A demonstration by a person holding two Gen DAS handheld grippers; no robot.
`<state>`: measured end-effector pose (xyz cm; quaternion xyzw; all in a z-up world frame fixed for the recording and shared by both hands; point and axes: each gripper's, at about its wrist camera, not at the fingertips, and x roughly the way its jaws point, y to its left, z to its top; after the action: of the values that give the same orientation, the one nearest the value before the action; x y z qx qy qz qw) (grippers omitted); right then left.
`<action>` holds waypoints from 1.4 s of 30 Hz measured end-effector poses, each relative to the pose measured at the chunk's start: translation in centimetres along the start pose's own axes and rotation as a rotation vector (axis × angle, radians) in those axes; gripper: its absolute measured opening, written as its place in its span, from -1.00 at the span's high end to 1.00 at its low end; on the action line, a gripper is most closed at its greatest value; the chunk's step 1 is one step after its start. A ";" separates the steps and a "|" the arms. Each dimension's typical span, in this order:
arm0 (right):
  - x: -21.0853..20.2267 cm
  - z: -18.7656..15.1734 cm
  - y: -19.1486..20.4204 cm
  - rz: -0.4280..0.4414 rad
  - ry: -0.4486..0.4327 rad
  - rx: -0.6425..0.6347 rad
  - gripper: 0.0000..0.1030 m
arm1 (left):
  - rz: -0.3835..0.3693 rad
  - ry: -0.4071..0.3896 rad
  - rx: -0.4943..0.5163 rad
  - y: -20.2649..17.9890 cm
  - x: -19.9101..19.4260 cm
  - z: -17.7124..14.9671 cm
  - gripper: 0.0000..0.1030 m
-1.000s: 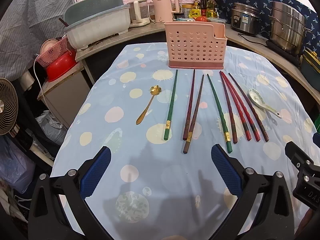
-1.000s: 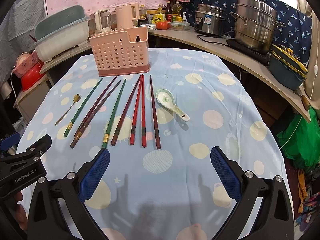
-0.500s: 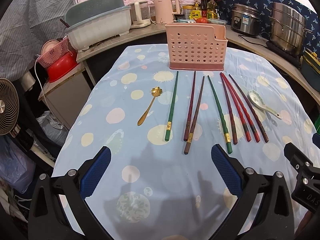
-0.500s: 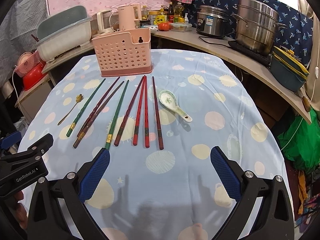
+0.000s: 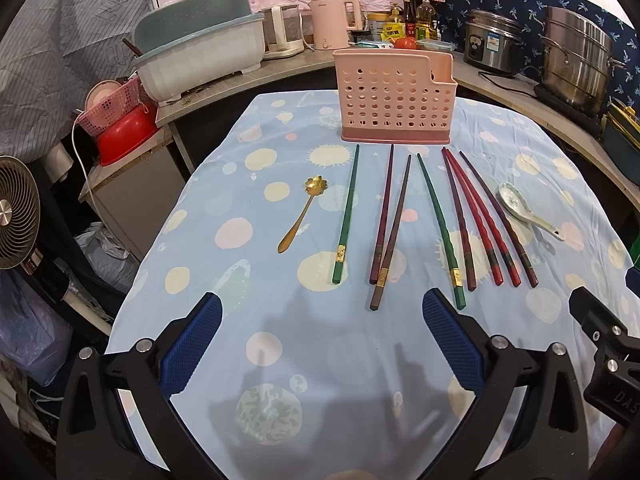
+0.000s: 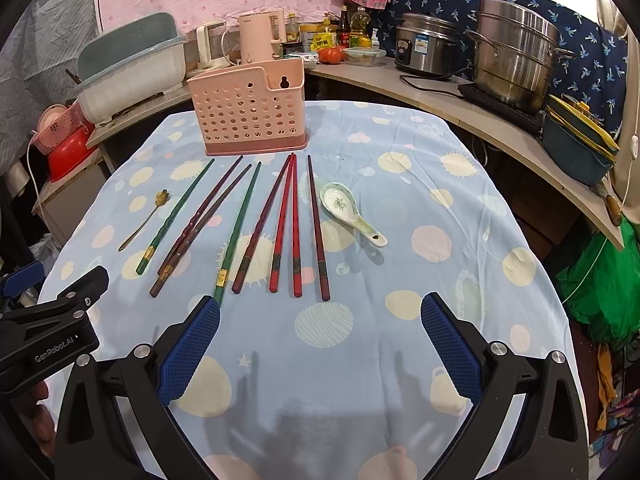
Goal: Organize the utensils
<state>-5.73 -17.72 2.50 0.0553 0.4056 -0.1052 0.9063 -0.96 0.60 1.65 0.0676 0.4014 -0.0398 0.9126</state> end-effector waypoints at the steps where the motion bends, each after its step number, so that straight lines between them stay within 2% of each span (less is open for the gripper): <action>1: -0.1 0.0 0.0 0.002 -0.001 -0.001 -0.87 | 0.001 0.000 0.000 0.0 0.0 0.0 -0.86; 42: -0.3 0.0 0.1 0.009 -0.006 -0.005 -0.87 | 0.007 -0.001 -0.004 0.5 -0.1 0.1 -0.86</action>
<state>-5.91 -17.58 2.75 0.0547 0.4029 -0.1004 0.9081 -0.91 1.07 1.88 0.0670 0.4008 -0.0357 0.9130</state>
